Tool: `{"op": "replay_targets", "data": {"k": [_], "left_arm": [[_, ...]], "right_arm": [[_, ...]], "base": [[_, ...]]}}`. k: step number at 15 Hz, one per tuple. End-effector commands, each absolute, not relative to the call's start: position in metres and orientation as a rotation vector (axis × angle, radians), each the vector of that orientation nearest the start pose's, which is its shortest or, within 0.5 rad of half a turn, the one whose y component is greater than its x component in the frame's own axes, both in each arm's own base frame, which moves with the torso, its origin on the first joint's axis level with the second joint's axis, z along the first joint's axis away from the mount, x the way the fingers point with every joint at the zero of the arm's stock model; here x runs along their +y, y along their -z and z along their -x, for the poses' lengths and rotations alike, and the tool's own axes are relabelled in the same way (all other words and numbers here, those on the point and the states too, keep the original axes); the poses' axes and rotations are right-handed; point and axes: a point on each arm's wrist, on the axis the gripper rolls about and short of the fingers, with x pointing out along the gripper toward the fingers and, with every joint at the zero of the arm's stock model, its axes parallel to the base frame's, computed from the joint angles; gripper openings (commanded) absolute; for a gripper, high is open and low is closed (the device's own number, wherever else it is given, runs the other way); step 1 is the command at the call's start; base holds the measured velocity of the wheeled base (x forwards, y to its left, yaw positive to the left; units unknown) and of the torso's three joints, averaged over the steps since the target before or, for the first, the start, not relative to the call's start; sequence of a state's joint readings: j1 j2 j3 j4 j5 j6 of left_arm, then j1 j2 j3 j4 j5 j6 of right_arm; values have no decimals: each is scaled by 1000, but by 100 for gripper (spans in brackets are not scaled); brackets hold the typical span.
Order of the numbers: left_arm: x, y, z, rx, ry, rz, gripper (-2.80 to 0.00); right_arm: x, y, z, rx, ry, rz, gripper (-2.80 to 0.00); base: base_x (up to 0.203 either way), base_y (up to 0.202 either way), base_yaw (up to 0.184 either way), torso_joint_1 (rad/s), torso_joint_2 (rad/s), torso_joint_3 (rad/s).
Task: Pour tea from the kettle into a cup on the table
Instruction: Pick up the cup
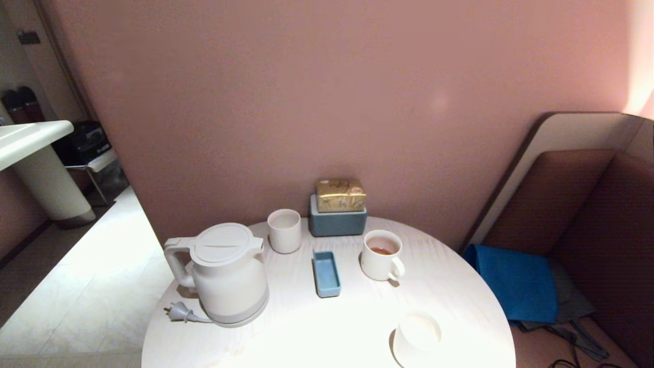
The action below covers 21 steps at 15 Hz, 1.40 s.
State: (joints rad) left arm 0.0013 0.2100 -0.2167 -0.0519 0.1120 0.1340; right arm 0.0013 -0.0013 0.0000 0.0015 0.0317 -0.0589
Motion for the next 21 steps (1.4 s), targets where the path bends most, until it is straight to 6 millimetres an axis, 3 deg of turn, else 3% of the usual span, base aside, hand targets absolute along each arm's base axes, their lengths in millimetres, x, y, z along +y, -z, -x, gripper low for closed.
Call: {"op": "replay_targets", "data": {"k": [1, 12, 21], "left_arm": [[2, -134, 23, -80, -102, -131, -280], [-1, -81, 23, -55, 18, -176, -280], [-1, -79, 23, -28, 19, -80, -280]], "right_arm": [[1, -75, 23, 1, -34, 60, -280], [1, -75, 23, 1, -34, 60, -280], [1, -75, 23, 1, -34, 60, -280]], "base": [[0, 0, 0, 0, 0, 0], [0, 0, 0, 0, 0, 0], [0, 0, 0, 0, 0, 0]]}}
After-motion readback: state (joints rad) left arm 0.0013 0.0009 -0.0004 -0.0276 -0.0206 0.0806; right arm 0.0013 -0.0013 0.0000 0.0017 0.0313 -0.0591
